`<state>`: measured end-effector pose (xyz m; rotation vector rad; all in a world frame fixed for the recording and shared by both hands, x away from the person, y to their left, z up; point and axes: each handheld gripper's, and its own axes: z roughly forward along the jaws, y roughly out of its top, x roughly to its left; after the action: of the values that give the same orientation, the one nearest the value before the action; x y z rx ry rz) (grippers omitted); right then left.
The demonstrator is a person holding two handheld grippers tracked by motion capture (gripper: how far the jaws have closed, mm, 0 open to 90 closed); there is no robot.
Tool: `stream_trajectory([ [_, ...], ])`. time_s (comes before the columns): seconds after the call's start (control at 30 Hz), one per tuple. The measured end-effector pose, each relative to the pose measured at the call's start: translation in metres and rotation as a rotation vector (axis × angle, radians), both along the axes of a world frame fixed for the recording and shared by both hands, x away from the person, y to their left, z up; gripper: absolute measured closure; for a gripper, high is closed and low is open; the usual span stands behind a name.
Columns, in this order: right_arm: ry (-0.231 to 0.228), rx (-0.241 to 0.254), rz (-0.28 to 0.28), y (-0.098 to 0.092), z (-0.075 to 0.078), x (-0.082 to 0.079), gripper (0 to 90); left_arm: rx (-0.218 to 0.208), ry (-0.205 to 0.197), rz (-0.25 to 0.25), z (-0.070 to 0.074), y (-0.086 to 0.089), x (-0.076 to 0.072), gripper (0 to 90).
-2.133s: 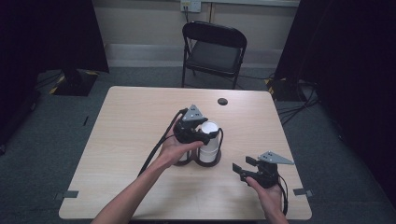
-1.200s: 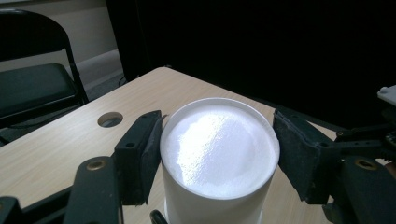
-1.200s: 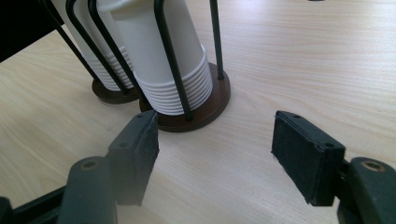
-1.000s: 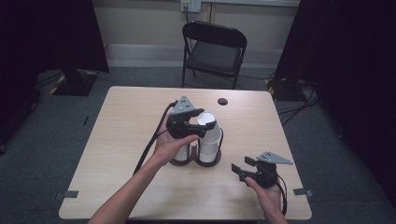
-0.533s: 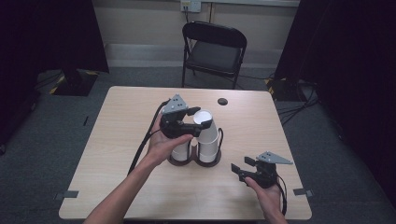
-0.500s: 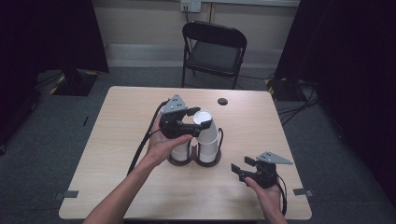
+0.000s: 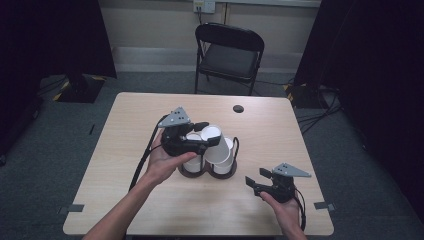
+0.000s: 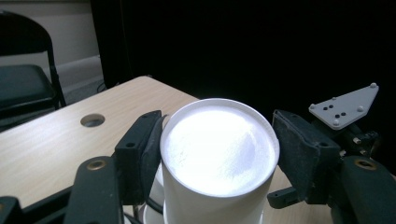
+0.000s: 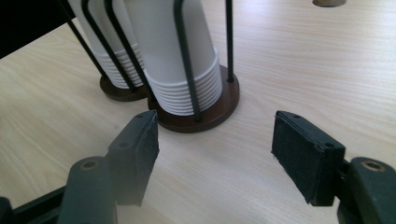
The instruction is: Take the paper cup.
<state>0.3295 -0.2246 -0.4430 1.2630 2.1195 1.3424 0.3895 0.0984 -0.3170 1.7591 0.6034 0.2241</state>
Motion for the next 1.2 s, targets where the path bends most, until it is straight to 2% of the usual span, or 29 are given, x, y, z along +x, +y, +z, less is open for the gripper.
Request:
stream_trajectory([
  [0.2, -0.028, -0.002, 0.043, 0.007, 0.001, -0.002, 34.5, -0.009, 0.044, 0.015, -0.004, 0.010, -0.007, 35.3],
  [0.3, -0.053, -0.004, 0.078, 0.013, 0.001, -0.004, 39.7, -0.026, 0.063, 0.011, -0.004, 0.016, -0.013, 35.3],
  [0.43, -0.059, 0.000, 0.100, 0.017, 0.001, -0.005, 41.8, -0.036, 0.075, 0.006, -0.006, 0.020, -0.017, 35.2],
  [0.53, -0.076, 0.010, 0.136, 0.022, 0.004, -0.007, 43.4, -0.043, 0.089, -0.003, -0.008, 0.024, -0.019, 35.3],
  [0.6, -0.099, 0.002, 0.158, 0.027, 0.007, -0.009, 43.4, -0.043, 0.091, 0.009, -0.011, 0.027, -0.023, 35.3],
  [0.67, -0.114, 0.004, 0.171, 0.030, 0.008, -0.010, 43.4, -0.066, 0.110, 0.011, -0.015, 0.031, -0.025, 35.3],
  [0.7, -0.139, 0.000, 0.191, 0.035, 0.009, -0.012, 41.8, -0.068, 0.115, 0.015, -0.017, 0.032, -0.025, 35.3],
  [0.73, -0.139, 0.000, 0.191, 0.035, 0.009, -0.012, 41.8, -0.073, 0.125, 0.019, -0.019, 0.033, -0.026, 35.3],
  [0.83, -0.167, 0.006, 0.228, 0.042, 0.010, -0.013, 41.1, -0.111, 0.161, 0.018, -0.024, 0.038, -0.028, 35.3],
  [0.87, -0.184, 0.005, 0.249, 0.045, 0.010, -0.014, 41.9, -0.112, 0.169, 0.015, -0.026, 0.040, -0.029, 35.3],
  [0.9, -0.246, 0.013, 0.296, 0.050, 0.011, -0.017, 42.7, -0.113, 0.170, 0.022, -0.028, 0.040, -0.030, 35.3],
  [1.2, -0.246, 0.072, 0.348, 0.069, 0.012, -0.014, 44.9, -0.131, 0.212, 0.042, -0.035, 0.051, -0.030, 35.3],
])
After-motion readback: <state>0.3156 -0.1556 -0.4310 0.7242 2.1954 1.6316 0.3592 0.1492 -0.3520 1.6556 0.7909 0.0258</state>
